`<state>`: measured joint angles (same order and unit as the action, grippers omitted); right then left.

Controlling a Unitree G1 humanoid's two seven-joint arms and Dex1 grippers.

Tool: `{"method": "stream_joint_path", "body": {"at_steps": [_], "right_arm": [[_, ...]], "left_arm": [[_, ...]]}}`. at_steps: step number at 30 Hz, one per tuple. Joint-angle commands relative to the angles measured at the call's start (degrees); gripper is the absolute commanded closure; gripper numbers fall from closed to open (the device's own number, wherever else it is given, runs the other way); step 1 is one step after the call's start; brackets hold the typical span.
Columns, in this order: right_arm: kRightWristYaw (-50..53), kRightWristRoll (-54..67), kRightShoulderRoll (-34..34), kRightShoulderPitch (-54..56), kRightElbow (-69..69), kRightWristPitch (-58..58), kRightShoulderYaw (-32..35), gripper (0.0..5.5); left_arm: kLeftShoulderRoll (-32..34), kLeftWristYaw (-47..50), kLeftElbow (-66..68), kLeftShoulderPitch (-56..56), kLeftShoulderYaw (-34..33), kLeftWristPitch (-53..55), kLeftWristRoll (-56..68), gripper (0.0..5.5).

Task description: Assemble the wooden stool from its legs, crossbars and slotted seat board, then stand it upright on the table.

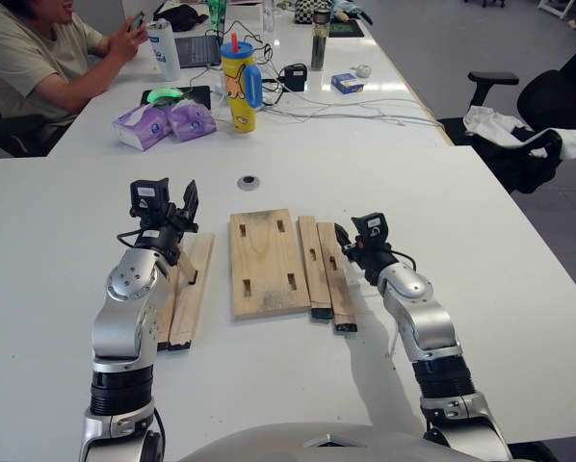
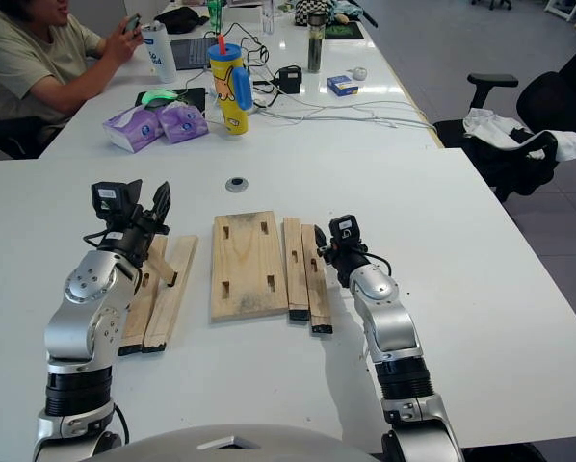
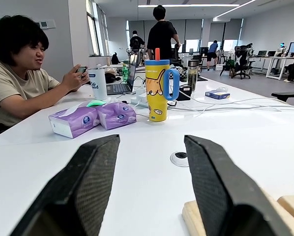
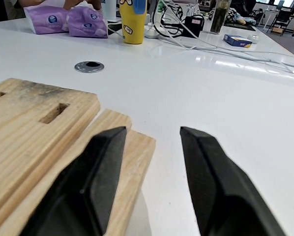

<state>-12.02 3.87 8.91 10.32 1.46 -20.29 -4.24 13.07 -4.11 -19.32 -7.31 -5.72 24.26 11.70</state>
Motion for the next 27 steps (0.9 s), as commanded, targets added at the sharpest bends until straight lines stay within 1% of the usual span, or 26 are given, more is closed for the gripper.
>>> {"method": "stream_joint_path", "body": {"at_steps": [1,5,9,14,19,27], "right_arm": [[0.82,0.20,-1.15,-0.02,-0.22,0.80,0.71,3.46],[1.05,0.13,-1.85,-1.29,0.20,1.22,0.82,3.46],[1.29,-0.06,-2.18,-2.34,0.52,1.27,0.82,3.46],[1.56,-0.19,-2.53,-3.75,1.54,1.10,0.60,3.46],[0.73,-0.25,-2.59,-3.85,2.03,0.49,-0.40,3.46],[-0.41,-0.16,-1.76,-4.06,2.95,-0.67,-0.83,3.46]], "left_arm": [[-0.49,0.04,1.59,-0.39,0.04,1.06,-0.61,3.07],[-0.49,1.11,-5.76,-5.79,-1.74,1.19,0.77,3.07],[0.24,1.47,-13.09,-5.33,-3.21,4.54,1.95,3.07],[0.99,-0.87,-18.63,2.79,-3.16,7.79,3.48,3.07],[1.21,-4.35,-23.19,17.11,-4.06,4.96,3.93,3.07],[0.36,-5.58,-19.56,24.34,-1.09,1.05,1.61,3.07]]}}
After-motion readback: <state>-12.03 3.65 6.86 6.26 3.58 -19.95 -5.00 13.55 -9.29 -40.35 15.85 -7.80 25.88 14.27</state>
